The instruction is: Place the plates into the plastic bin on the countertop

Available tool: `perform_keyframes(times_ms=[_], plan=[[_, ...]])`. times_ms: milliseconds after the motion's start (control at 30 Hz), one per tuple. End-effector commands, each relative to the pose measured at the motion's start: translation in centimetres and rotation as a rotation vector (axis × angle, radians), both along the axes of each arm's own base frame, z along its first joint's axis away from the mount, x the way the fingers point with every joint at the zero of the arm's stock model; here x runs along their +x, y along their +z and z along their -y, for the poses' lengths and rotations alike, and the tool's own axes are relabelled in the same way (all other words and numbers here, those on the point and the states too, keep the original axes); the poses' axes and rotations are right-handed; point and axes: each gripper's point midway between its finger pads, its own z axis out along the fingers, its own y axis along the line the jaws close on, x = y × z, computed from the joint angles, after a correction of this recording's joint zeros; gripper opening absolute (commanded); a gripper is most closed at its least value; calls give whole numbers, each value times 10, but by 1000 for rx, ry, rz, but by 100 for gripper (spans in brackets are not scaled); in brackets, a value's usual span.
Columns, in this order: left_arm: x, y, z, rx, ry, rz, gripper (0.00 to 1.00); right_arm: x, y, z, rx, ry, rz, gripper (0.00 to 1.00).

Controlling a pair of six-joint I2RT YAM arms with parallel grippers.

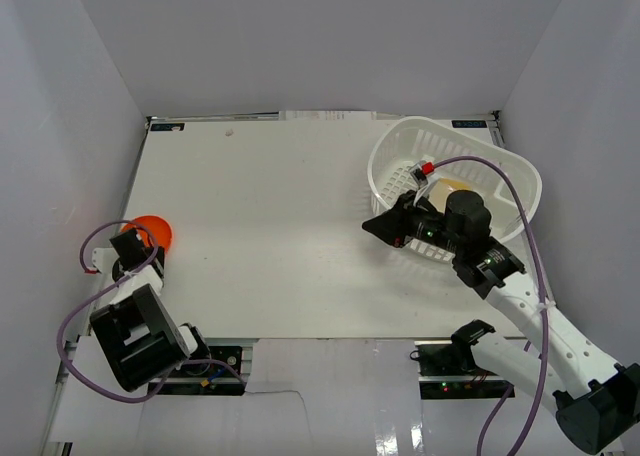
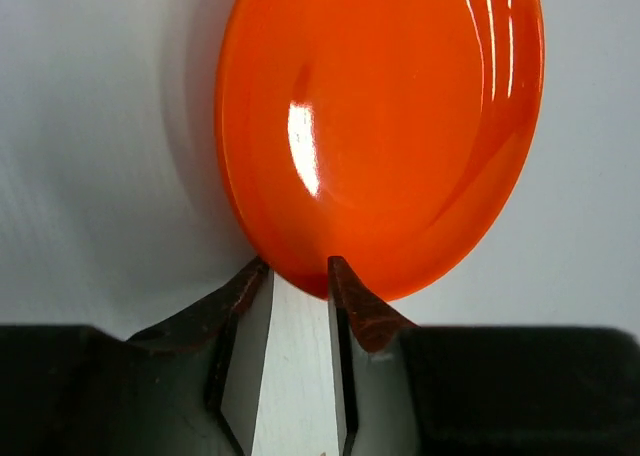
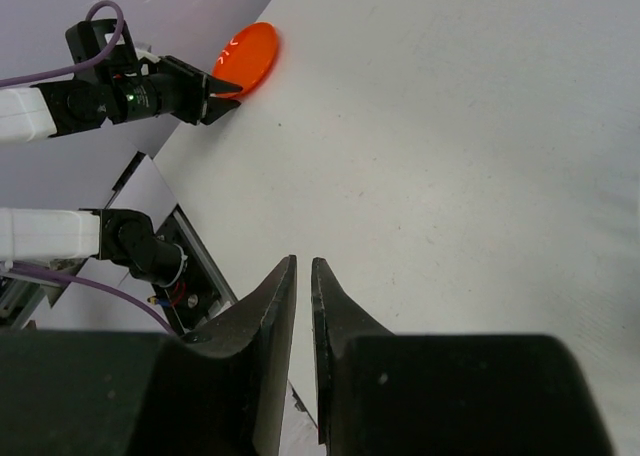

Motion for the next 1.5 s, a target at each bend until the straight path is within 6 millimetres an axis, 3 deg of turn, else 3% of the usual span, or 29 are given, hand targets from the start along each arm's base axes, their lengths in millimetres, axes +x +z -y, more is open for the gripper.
perform_keyframes(times_ms=[0,67,133,267,467,567,600,667,700,733,800,833,967,1067,1167,1367,1467], plan=[[2,-7,4,-21,-28,-9,38,3,1,-2,-4,-1,39,17],[1,-7,5,-24,-36,-8,25,3,2,-2,-3,-1,41,17],[4,-5,7,-19,-52,6,20,4,1,-3,-4,-2,37,17],[14,7,15,-15,-121,73,0,3,1,-8,-2,5,27,17],[37,42,46,-55,-298,247,0,4,2,-17,-10,-8,20,23],[51,75,84,-72,-483,389,0,4,8,-28,7,-1,32,30],[52,89,100,-80,-559,435,0,6,9,-32,5,-1,33,33],[51,103,125,-101,-656,490,0,6,8,-40,-2,0,33,51],[46,115,148,-123,-748,534,0,11,7,-43,-7,-23,34,70],[44,119,158,-137,-788,552,0,13,7,-46,-8,-32,37,80],[37,128,181,-173,-864,588,0,15,2,-55,-15,-37,26,93],[30,133,203,-202,-952,604,0,19,5,-58,-9,-48,34,98],[11,139,249,-270,-1116,617,0,31,-3,-77,-35,-54,23,94],[1,144,271,-299,-1205,620,0,42,-7,-85,-60,-67,19,94],[-6,155,286,-303,-1280,637,0,49,-11,-88,-67,-83,15,100],[-14,168,304,-282,-1386,646,0,58,-19,-91,-67,-113,7,78],[-16,171,312,-277,-1424,647,0,57,-18,-98,-55,-88,-6,57]])
